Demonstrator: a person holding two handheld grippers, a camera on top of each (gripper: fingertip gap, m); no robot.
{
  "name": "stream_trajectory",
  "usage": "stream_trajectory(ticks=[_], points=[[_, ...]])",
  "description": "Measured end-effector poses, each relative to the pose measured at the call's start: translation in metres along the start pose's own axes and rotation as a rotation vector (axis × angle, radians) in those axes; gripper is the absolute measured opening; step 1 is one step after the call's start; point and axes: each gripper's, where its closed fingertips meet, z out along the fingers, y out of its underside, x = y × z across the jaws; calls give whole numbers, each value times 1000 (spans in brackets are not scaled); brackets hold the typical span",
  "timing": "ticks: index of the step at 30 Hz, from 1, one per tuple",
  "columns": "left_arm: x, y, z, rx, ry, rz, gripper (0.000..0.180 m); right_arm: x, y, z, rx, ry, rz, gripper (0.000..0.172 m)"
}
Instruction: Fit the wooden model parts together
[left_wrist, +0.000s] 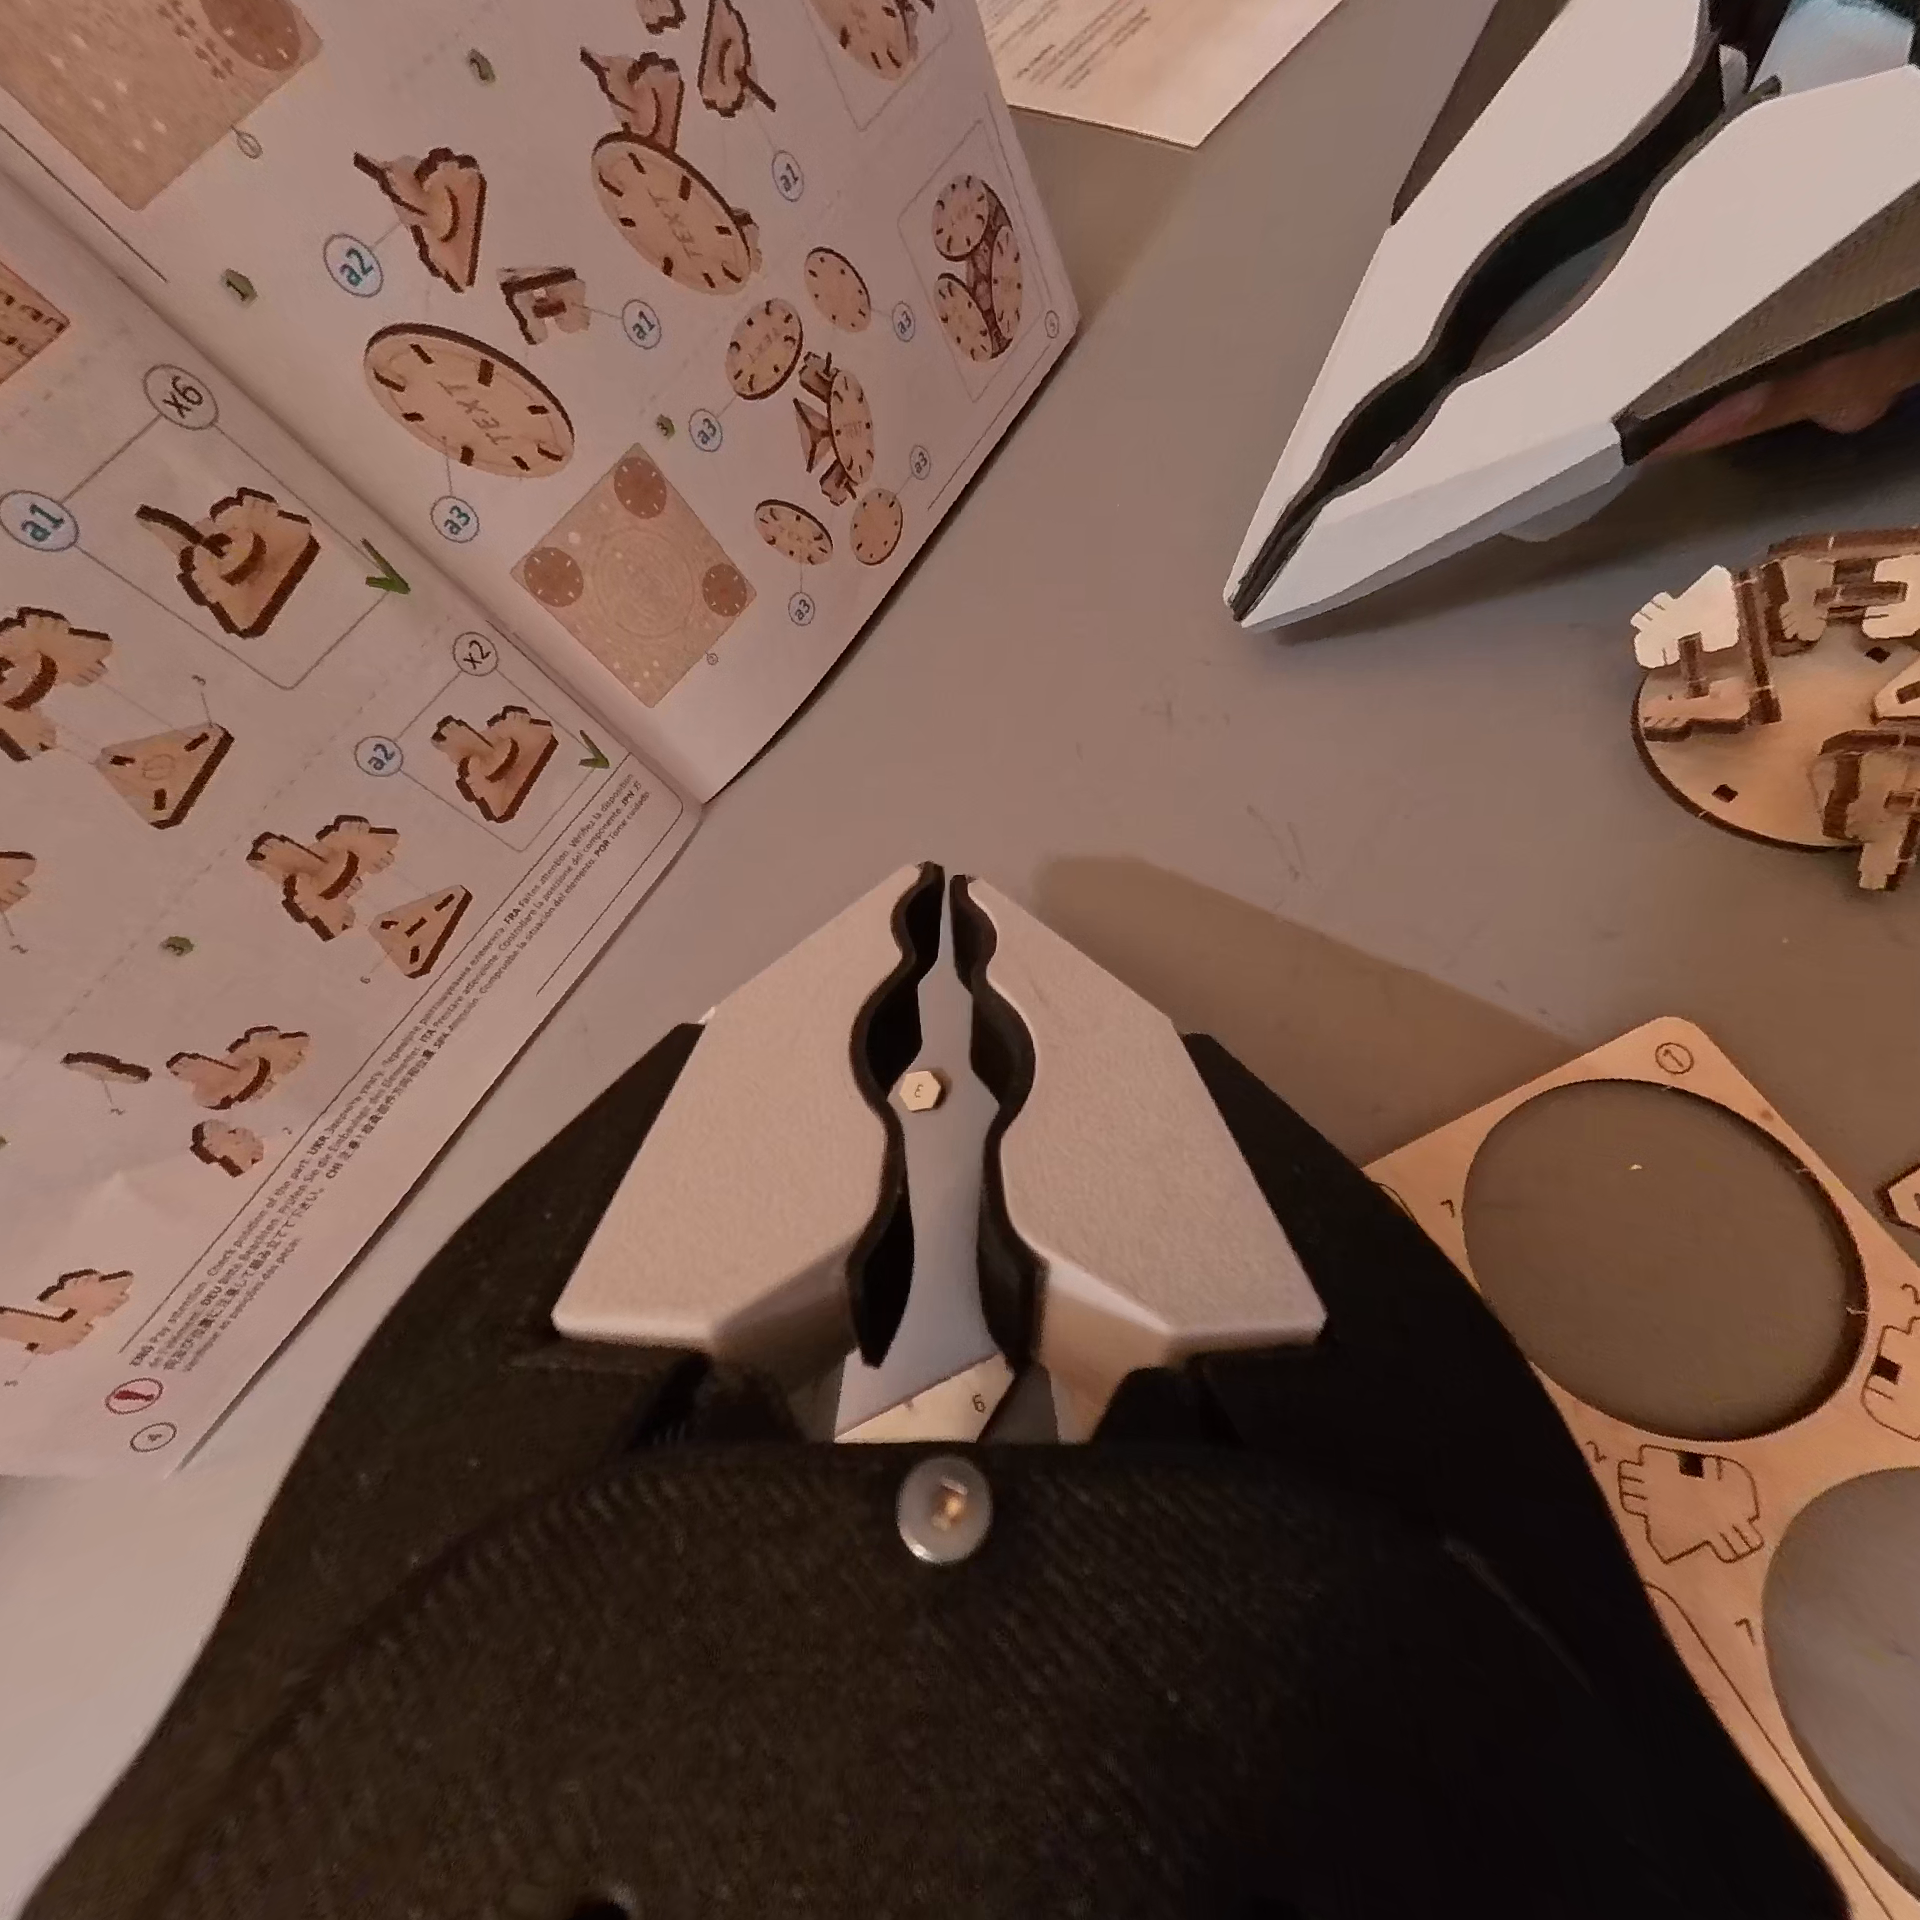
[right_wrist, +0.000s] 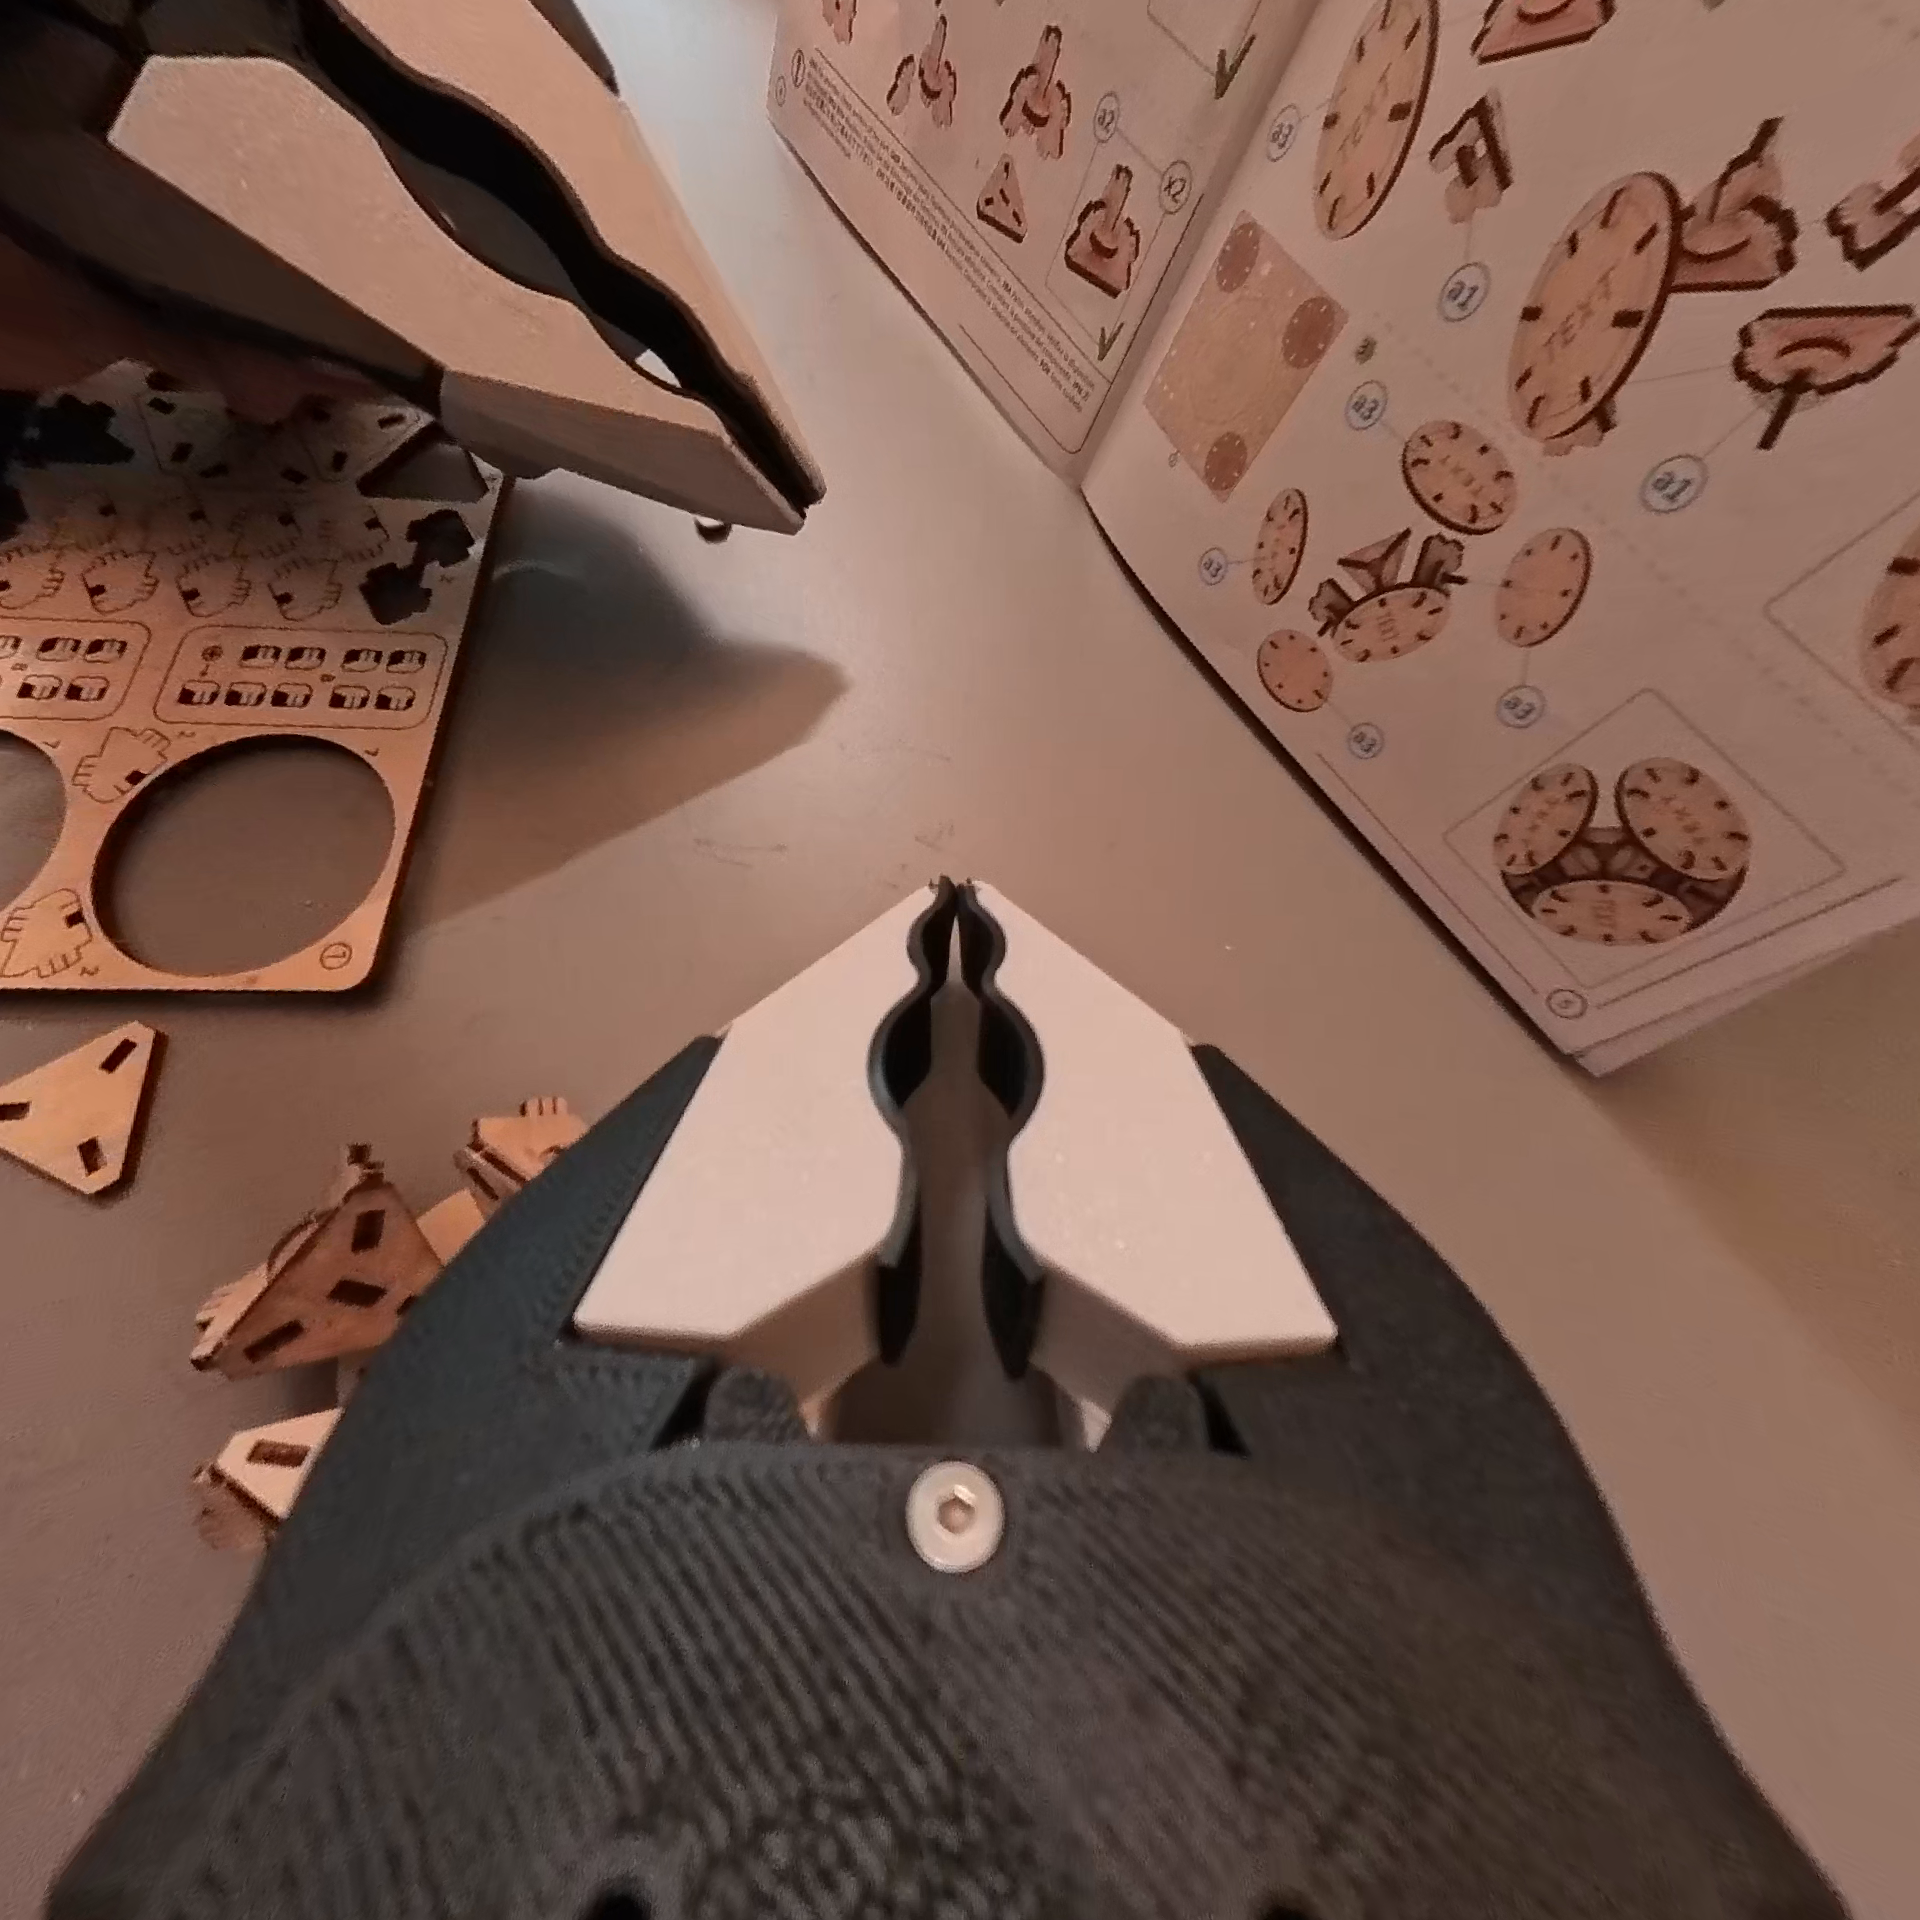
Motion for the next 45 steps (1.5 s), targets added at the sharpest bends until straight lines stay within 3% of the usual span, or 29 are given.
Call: stream_trajectory(ticks=[9, 45], points=[[-8, -6, -7, 65, 102, -177, 4, -1, 2, 2, -16, -18, 9, 0], [-6, -3, -5, 43, 95, -153, 2, -4, 5, 5, -44, -11, -26, 0]])
